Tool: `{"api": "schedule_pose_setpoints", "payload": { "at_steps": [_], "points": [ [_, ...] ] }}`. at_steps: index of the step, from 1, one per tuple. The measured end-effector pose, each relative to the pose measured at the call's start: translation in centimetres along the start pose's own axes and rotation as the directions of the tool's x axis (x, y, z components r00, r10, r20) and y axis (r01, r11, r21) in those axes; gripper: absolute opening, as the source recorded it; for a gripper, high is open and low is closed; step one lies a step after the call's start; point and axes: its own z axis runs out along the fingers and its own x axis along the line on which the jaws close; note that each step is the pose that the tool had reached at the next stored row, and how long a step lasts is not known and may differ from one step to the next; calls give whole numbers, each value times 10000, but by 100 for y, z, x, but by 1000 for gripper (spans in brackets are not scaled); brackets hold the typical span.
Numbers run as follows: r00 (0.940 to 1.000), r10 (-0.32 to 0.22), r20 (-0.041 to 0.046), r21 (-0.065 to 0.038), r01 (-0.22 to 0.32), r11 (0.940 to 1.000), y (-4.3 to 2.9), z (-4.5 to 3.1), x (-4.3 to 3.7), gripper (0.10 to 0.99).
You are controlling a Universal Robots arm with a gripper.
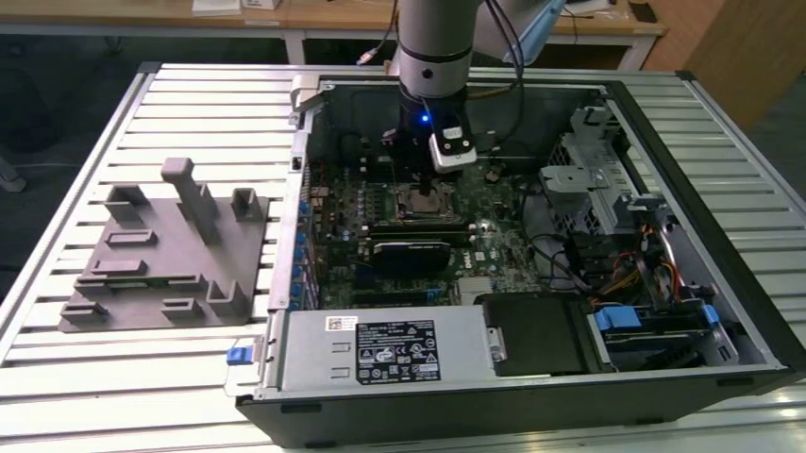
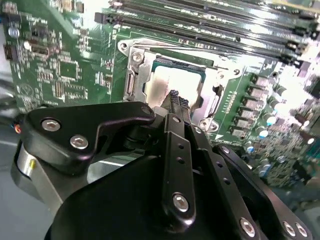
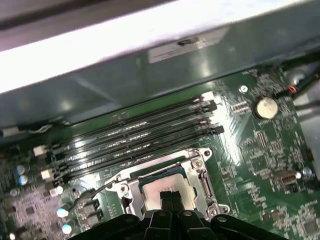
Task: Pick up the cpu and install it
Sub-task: 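Close the cpu cover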
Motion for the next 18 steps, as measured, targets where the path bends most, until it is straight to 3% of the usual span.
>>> {"api": "schedule_pose_setpoints", "payload": {
  "at_steps": [6, 12, 18],
  "points": [
    [9940, -1092, -22, -38, 1092, 9940, 0, 7, 0, 106],
    [9770, -2131, -37, -58, 2131, 9770, 0, 13, 1, 106],
    [9749, -2224, -38, -54, 2224, 9749, -14, 30, 38, 106]
  ]
}}
